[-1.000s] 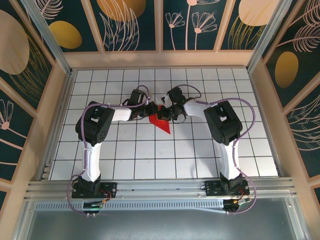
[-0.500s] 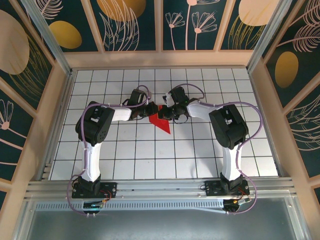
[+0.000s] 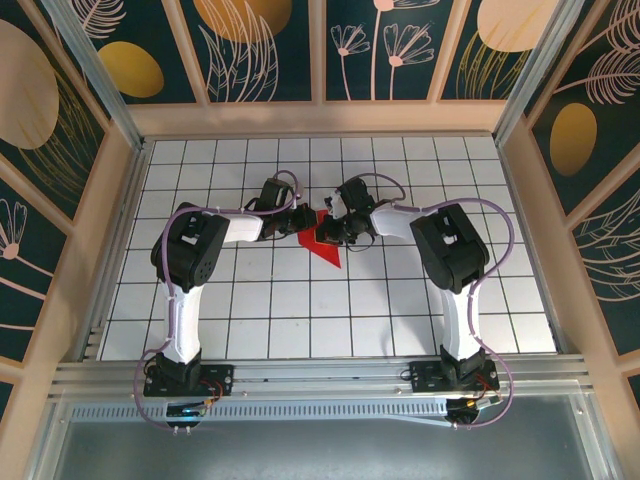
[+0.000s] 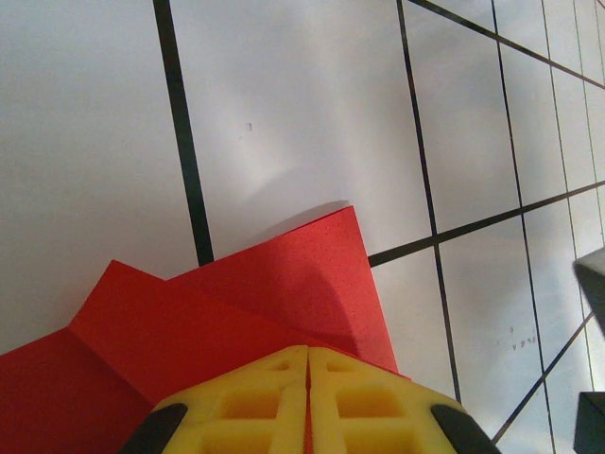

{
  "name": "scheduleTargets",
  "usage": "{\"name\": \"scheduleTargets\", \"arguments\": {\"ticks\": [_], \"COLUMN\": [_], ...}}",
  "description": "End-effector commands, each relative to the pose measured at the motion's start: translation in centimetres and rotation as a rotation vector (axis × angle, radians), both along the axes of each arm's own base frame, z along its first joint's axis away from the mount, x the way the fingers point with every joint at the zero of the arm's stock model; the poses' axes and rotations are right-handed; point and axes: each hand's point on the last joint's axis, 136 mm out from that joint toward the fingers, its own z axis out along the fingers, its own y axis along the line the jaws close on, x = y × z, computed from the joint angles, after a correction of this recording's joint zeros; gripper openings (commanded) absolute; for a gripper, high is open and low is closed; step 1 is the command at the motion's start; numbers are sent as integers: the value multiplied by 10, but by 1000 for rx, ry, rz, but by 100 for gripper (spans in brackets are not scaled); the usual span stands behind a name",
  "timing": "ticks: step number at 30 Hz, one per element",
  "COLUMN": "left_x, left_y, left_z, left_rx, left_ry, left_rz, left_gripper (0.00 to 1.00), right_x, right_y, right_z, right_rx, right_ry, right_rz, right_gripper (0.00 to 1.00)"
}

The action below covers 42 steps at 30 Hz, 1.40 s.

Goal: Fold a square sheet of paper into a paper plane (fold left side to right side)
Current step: Fourth fold the wing at the center of the table.

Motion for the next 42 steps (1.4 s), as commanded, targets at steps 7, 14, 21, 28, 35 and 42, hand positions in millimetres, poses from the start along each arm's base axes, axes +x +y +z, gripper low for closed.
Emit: {"name": "scheduleTargets", "arguments": {"ticks": [7, 14, 21, 28, 35, 42], "left_x": [-11, -8, -7, -5, -5, -6], "left_y": [16, 19, 20, 22, 22, 24], "left_z": [-33, -37, -40, -40, -40, -41], "left_rx": [78, 102, 114, 130, 135, 142], "left_ry": [81, 80, 79, 75, 74, 76], "left_rz": [26, 37, 40, 43, 44, 45], "left_gripper": [9, 8, 7, 7, 7, 7], "right_x": [-9, -28, -46, -64, -78, -89], "right_y": [-10, -22, -34, -46, -56, -66], "right_z": [-22, -26, -29, -33, -37, -37], "right_rx": [-84, -111, -98, -108, -130, -141], "right_ry": [36, 83, 135, 168, 189, 199], "right_rz": [-2, -4, -30, -41, -52, -73], "right_gripper": [0, 0, 0, 0, 0, 0]}}
